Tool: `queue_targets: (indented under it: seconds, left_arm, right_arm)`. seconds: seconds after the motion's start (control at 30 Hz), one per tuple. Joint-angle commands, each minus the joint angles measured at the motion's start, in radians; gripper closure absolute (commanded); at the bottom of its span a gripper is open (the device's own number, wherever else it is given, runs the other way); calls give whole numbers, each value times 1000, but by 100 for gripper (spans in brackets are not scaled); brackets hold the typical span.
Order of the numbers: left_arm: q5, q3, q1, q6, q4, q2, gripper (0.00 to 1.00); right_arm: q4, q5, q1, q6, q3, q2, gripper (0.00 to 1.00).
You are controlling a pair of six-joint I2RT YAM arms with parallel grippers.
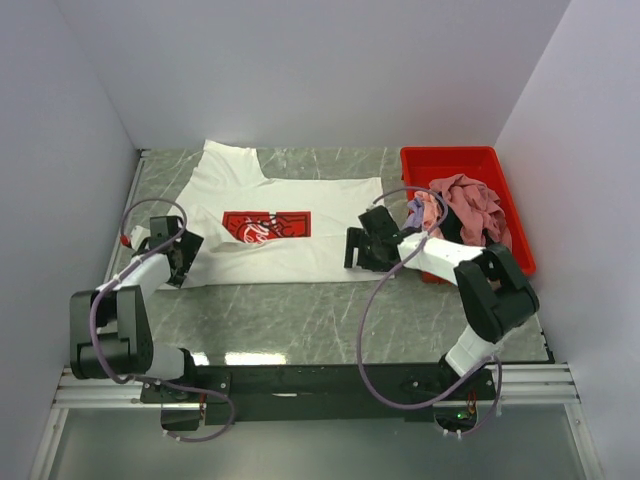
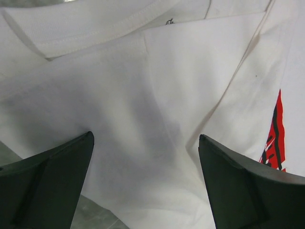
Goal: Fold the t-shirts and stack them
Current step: Fold the tshirt
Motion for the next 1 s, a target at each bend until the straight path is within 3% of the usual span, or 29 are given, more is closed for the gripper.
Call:
queue_targets:
  seconds: [0.0,0.2,0.4,0.53,0.67,0.97]
  left_arm:
    - [-47,-103,6,-32,-165,-59,1]
    - [-76,-167,4,-88,-392,-360,1]
    - [3,-143,1,-51,-293,-595,1]
    - [133,-184,-25,-25,-106,-540,0]
    - [166,-195,-88,-32,23,-443,2]
    - [137,-187,-114,-31,86,-307,10]
  right_arm:
    - [-72,-34,39,52,-139,-54,14]
    - [-123,-31,77,61,-226,-219,14]
    - [-161,26,80,9,-89,-293,14]
    - [-108,-4,80,15,-30,-309,14]
    - [-91,0,79,2,2,-302,14]
    - [-111,52,80,-12,16,-312,14]
